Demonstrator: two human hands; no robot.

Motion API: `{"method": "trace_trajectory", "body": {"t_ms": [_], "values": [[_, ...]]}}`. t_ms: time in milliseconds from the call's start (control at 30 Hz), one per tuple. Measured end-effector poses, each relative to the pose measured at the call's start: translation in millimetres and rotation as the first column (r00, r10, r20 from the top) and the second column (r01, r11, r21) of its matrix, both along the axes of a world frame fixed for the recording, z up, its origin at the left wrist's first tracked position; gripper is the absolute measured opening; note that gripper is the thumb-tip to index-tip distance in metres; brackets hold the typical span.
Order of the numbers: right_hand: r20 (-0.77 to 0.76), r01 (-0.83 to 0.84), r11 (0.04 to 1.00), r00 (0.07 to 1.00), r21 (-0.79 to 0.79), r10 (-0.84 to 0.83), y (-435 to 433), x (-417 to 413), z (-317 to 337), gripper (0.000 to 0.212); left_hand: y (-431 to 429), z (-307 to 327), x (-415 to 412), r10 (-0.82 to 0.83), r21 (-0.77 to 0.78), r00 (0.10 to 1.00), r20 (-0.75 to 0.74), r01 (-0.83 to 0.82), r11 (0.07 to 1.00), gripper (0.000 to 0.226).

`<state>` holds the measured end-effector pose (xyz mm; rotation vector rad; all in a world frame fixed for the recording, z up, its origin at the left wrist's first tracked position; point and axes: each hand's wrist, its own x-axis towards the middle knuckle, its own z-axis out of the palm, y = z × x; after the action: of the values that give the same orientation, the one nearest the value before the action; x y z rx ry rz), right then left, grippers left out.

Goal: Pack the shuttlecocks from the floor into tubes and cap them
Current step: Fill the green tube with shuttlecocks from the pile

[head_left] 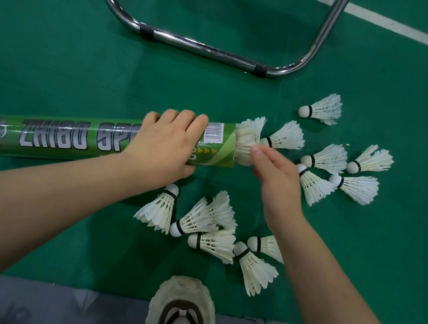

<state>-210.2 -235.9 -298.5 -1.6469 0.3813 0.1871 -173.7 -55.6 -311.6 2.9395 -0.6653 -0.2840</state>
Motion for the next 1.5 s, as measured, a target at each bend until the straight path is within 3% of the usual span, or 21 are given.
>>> {"method": "trace_trajectory", "body": {"t_ms": [133,267,600,633,700,767,833,867,900,933,967,1000,1033,1067,1133,1300,1400,1433,1500], "values": [[-0.163,-0.236,0.964,0.953,0.126,0.255,1,7,3,0.018,2,2,1,-0.001,-0.006,1.0,0.002,0.001,1.0,0.078],[-0.211,-0.401,0.882,0.866,0.247,0.453,-3,20,5,0.033,2,3,0,0.01,0.0,1.0,0.009,-0.01,1.0,0.079],[-0.306,-0.569,0.756,0.693,0.326,0.653,22,28,-9,0.038,13,-1,-13,-0.063,0.021,0.998,0.022,0.063,0.998,0.075],[-0.307,-0.554,0.77,0.709,0.316,0.635,24,25,-10,0.035,13,-1,-14,-0.068,0.019,0.997,0.025,0.068,0.998,0.075],[-0.242,-0.416,0.873,0.847,0.255,0.474,32,18,-11,0.019,11,-2,-12,-0.061,0.006,0.998,0.018,0.061,0.998,0.074],[-0.119,-0.053,0.976,0.99,0.209,0.079,39,9,-13,0.013,9,-2,-7,-0.045,-0.011,0.999,0.01,0.045,0.999,0.074],[0.001,0.289,0.949,0.957,0.127,-0.291,36,-4,-17,0.014,10,-1,-3,-0.031,-0.009,0.999,0.011,0.031,0.999,0.074],[0.056,0.338,0.941,0.939,0.026,-0.339,33,-13,-21,0.012,12,-1,-2,-0.025,-0.002,1.0,0.013,0.025,1.0,0.074],[0.101,0.274,0.955,0.959,-0.116,-0.263,31,-22,-27,0.009,14,-1,-2,-0.017,0.009,1.0,0.011,0.017,1.0,0.074],[0.102,0.074,0.941,0.994,-0.331,-0.042,31,-33,-35,0.005,17,-1,-1,-0.007,0.021,1.0,0.006,0.007,1.0,0.074],[0.027,-0.187,0.8,0.969,-0.571,0.246,36,-44,-43,0.008,20,-1,0,0.005,0.031,1.0,0.002,-0.005,0.999,0.075],[-0.075,-0.377,0.56,0.87,-0.738,0.487,44,-54,-49,0.021,22,-1,1,0.018,0.038,1.0,-0.001,-0.018,0.999,0.075],[-0.15,-0.439,0.324,0.756,-0.838,0.637,53,-63,-57,0.035,23,-1,2,0.027,0.041,1.0,-0.002,-0.027,0.999,0.076],[-0.199,-0.442,0.178,0.679,-0.879,0.707,63,-69,-63,0.046,25,-1,2,0.032,0.044,0.999,-0.001,-0.032,0.998,0.076],[-0.209,-0.38,0.078,0.657,-0.922,0.725,80,-68,-67,0.054,26,0,2,0.035,0.046,0.999,0.005,-0.035,0.998,0.076],[-0.119,-0.25,0.116,0.755,-0.961,0.645,77,-34,-63,0.033,27,1,1,0.033,0.036,0.999,0.007,-0.033,0.999,0.077],[-0.102,-0.227,0.153,0.816,-0.962,0.569,54,-18,-60,0.01,27,0,4,0.041,0.023,0.999,0.002,-0.041,0.999,0.076],[-0.118,-0.25,0.193,0.847,-0.949,0.518,46,-14,-59,0.011,27,0,4,0.041,0.025,0.999,-0.001,-0.041,0.999,0.076],[-0.122,-0.272,0.41,0.926,-0.871,0.357,32,-8,-53,0.02,26,-1,2,0.033,0.029,0.999,-0.003,-0.033,0.999,0.074]]}}
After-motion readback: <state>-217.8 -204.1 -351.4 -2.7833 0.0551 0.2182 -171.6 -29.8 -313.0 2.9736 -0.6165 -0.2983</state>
